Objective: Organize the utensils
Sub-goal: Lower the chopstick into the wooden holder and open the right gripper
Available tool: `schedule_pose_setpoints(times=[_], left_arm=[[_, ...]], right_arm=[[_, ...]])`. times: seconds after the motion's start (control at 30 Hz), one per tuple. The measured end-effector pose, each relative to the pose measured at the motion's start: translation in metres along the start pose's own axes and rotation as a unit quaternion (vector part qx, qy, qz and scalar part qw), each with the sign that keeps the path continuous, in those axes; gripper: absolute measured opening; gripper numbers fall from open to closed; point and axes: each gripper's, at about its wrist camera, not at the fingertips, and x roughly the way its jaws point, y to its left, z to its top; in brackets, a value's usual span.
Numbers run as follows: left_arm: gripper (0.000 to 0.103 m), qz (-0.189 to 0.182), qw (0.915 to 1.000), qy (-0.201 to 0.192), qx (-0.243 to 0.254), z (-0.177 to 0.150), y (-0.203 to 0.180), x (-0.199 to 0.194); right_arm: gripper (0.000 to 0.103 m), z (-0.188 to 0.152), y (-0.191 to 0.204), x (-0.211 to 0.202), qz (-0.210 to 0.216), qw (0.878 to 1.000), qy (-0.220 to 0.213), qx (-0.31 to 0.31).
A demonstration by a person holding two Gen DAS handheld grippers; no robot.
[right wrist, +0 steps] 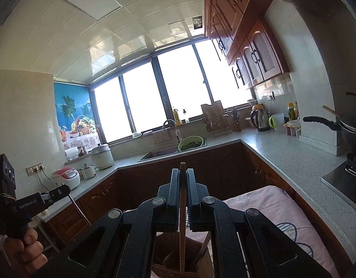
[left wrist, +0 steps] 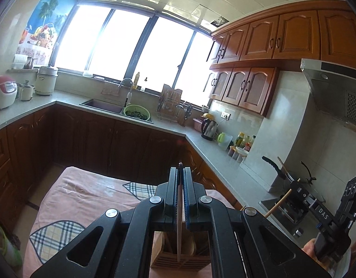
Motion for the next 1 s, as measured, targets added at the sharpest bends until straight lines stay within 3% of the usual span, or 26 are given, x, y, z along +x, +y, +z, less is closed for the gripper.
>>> schedule_pose_setpoints(times=[0.53,1.0], left_arm=[[0.003,0.034,0.9983,0.021,-0.042,-0.045,0.020,0.095],[0.003,0.035,0.9963,0.068,-0.039,-0.064,0.026,0.126]], right_arm=[[0.005,-0.039,-0.021,0.041,-0.024,0.999,0.024,0.008],[0.005,-0.079,-0.042,0.063,-0.029,0.995,0.076,0.050]])
